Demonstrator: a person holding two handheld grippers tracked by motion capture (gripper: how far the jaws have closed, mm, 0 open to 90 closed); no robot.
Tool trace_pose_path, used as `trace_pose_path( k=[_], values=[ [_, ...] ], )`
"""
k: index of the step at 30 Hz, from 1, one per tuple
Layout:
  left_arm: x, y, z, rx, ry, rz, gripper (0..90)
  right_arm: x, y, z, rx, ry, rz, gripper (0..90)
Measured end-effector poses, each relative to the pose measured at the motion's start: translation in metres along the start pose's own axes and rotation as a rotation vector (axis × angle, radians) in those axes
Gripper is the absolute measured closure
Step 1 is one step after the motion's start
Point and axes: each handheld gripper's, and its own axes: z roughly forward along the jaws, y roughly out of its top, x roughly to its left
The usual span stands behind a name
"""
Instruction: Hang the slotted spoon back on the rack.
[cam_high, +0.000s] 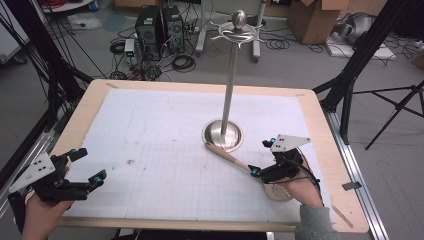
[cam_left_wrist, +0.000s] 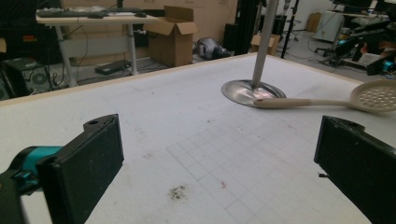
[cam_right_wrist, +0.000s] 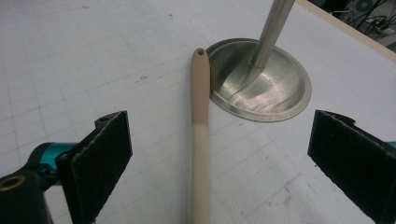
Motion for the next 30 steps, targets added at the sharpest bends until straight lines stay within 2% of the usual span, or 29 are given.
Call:
trace_pose_path(
  k=[4,9,12,18,23,30],
  values=[
    [0.001,-0.001,0.0,0.005,-0.006,-0.004,1.7,0.0,0.0,0.004,0.008,0.01,0.018,5.2],
    [0.0,0.0,-0.001,-0.013,-0.007,0.017,1.7,-0.003,-0.001,0.009,0.032,0.021,0.026,5.3],
    [0.0,0.0,-0.001,-0.019,-0.01,0.018,1.7,-0.004,-0.002,0.015,0.073,0.03,0.029,5.3],
    [-0.001,0.0,0.0,-0.018,-0.018,0.025,1.7,-0.005,-0.003,0.023,0.114,0.035,0.032,5.3],
    [-0.003,0.0,0.0,-0.027,-0.038,0.034,1.8,-0.007,-0.005,0.027,0.144,0.039,0.056,5.4],
    [-0.003,-0.001,0.002,-0.017,-0.042,0.026,1.8,-0.007,-0.008,0.035,0.22,0.034,0.033,6.6]
  ],
)
